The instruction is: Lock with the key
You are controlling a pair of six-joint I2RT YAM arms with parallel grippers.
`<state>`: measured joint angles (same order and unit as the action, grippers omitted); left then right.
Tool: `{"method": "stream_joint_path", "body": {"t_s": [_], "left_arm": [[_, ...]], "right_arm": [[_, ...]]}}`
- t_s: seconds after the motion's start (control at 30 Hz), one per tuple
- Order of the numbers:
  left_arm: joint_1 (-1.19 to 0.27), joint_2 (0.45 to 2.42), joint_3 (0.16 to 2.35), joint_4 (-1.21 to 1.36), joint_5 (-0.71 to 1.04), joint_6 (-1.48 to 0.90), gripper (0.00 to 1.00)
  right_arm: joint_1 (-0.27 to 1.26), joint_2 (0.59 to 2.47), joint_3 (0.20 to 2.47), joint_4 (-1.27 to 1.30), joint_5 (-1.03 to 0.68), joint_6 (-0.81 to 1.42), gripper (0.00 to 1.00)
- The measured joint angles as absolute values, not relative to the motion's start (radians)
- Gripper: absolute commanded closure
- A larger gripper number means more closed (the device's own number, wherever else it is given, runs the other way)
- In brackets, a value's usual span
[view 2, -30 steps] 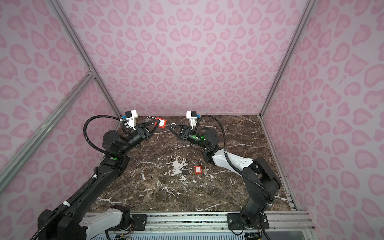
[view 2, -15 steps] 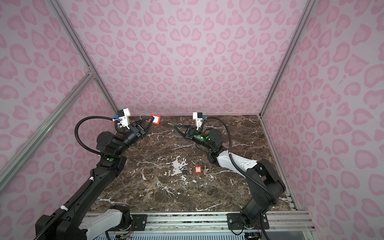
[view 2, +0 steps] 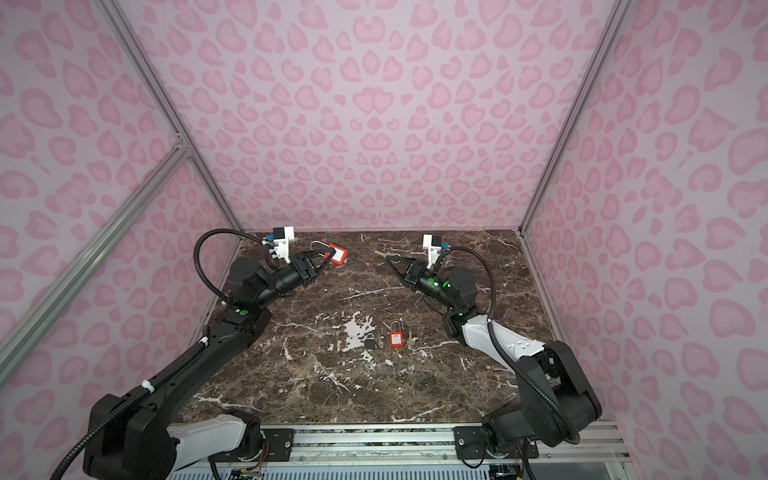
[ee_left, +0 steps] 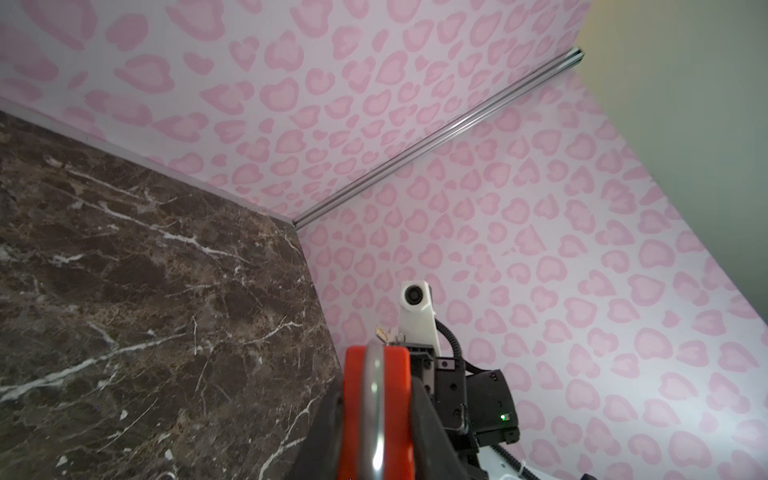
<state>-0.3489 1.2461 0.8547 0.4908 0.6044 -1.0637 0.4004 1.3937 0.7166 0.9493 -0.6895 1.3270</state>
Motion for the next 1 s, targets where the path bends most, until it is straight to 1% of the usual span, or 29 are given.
{"method": "stream_joint_path", "body": {"t_s": [0.07,0.2,0.33,0.47,0.6,0.87,1.0], "left_arm": [[-0.384,1.289,0.869,0.457,0.604,-1.031,0.97],[-0.446,1.404,0.914,0.401,0.618,-0.972,0.97],[-0.508,1.55,0.999,0.334,0.656,-0.928,0.97],[-0.586,1.684,1.1,0.224,0.675,-0.869,0.97],[-0.663,1.817,1.217,0.105,0.677,-0.813,0.97],[-0.78,2.019,1.332,-0.017,0.69,-0.782,0.97],[-0.808,2.088,1.405,-0.058,0.698,-0.775,0.97]], "right_arm": [[0.374,1.338,0.688,0.883,-0.687,1.296,1.0],[0.337,1.199,0.664,0.666,-0.655,1.194,1.0],[0.31,1.054,0.662,0.405,-0.56,1.067,1.0],[0.271,0.936,0.616,0.253,-0.483,0.997,1.0],[0.215,0.857,0.589,0.148,-0.418,0.963,1.0],[0.107,0.789,0.574,0.067,-0.397,0.93,1.0],[0.082,0.778,0.565,0.055,-0.4,0.927,1.0]]}}
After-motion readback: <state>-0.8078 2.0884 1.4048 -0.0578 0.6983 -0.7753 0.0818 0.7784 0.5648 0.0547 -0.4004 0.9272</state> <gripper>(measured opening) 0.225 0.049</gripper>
